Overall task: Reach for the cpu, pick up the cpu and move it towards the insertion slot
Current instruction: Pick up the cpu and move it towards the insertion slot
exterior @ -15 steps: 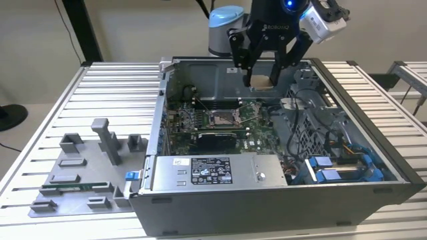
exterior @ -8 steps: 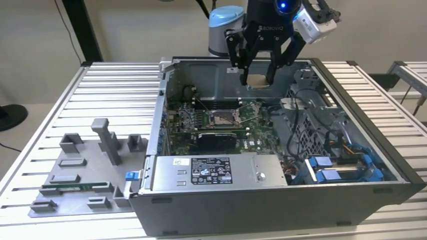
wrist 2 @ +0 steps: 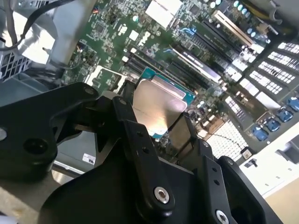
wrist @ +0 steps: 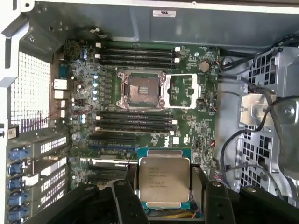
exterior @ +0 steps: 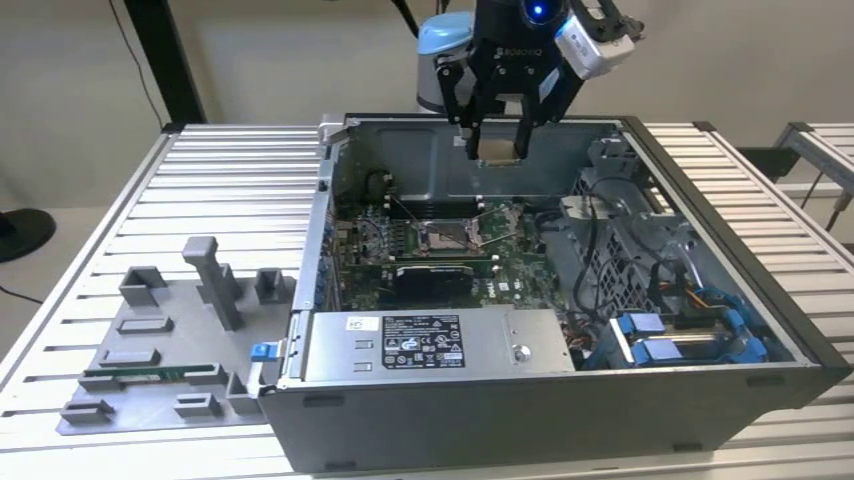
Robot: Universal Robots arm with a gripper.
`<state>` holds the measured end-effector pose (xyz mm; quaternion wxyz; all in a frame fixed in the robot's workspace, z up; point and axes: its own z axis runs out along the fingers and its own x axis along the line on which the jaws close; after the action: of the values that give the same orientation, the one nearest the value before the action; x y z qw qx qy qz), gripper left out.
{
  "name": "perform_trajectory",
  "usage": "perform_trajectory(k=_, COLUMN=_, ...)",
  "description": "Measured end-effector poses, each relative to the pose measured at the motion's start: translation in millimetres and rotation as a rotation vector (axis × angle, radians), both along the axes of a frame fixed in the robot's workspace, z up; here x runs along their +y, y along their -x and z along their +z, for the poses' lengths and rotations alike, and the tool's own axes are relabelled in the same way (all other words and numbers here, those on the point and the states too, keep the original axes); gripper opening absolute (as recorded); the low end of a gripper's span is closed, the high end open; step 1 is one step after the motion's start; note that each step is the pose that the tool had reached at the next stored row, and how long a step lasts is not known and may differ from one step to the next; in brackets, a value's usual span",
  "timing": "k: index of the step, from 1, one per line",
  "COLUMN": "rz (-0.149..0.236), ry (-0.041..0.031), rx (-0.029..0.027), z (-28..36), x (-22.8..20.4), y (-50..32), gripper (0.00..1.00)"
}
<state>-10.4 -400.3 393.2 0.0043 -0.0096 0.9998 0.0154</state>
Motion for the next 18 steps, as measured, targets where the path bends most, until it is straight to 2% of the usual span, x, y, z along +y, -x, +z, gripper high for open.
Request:
perform_trajectory(k=6, rz=0.0, ry=-0.0001, rx=-0.0001, z=-4.5, x=21.1, y=5.0, gripper=0.0)
perform_trajectory(k=7, rz=0.0, ry=0.0, rx=-0.0001, z=-6.6, x=31.9, y=7.5, gripper=0.0)
perform_trajectory(k=18, rz=0.0, ry=0.0, rx=0.0, z=-12.8, x=71.4, y=18.5, gripper=0.0)
